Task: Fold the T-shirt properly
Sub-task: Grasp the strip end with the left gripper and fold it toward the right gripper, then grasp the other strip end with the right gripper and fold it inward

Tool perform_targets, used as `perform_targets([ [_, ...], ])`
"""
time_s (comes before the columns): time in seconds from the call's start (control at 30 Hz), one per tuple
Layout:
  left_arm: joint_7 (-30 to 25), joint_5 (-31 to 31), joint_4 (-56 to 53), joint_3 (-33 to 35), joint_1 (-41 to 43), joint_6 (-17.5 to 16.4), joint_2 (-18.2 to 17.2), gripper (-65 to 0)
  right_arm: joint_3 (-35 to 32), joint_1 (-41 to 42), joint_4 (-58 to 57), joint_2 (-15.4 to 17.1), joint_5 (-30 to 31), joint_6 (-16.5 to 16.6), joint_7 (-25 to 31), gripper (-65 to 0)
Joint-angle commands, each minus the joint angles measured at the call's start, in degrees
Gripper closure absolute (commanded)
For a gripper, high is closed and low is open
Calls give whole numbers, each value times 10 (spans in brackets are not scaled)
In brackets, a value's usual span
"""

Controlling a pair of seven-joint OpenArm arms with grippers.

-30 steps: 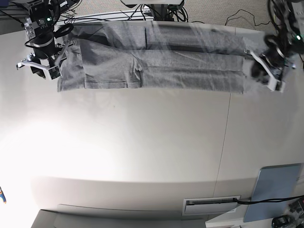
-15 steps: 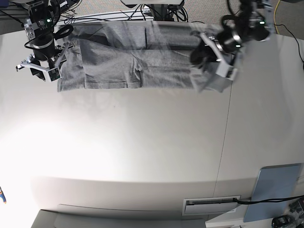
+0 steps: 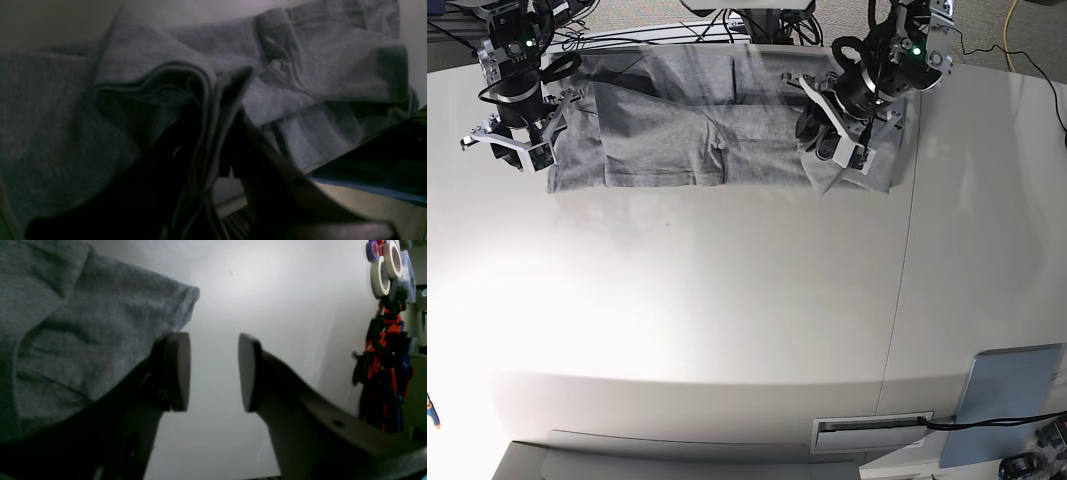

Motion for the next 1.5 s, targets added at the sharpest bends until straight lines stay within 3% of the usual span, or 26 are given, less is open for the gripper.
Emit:
perform_targets([
  [0.0,-19,-7,9,1,-2,0,0,0,5,0,10,8,-8,-7,11,-241],
  [0.03,-25,-10,9,1,-2,-1,1,0,5,0,10,8,-8,-7,11,-241],
  [0.1,-34,-25,9,2,-2,-14,1,-92,5,0,10,8,-8,-7,11,-241],
  [0.2,-41,-64,9,2,-2,-72,8,-283,5,0,10,8,-8,-7,11,-241],
  [0.27,-55,-90,9,2,-2,-121,12,-340,5,0,10,8,-8,-7,11,-241],
  [0.37,-69,-99,9,2,-2,-163,11,-340,5,0,10,8,-8,-7,10,-241],
  [0.6,-68,-23,9,2,-2,-143,8,-340,5,0,10,8,-10,-8,11,-241],
  [0.7,-68,18,9,-4,-2,-140,5,-339,6,0,10,8,-7,-29,8,-241],
  [0.8,-68,27,9,-23,-1,-141,5,-339,26,-1,10,8,41,-25,-2,-241],
  [0.93,-68,26,10,-55,2,-143,5,-339,113,-16,6,8,167,31,-4,-241],
  [1.17,-68,20,10,-69,2,-143,5,-339,286,-19,-85,-9,453,234,-62,-244],
  [1.37,-67,-21,9,-69,2,-167,5,-339,320,-19,-167,-11,542,312,-74,-366],
  [1.47,-67,-29,9,-69,2,-168,7,-339,319,-19,-171,-12,575,315,-79,-387],
])
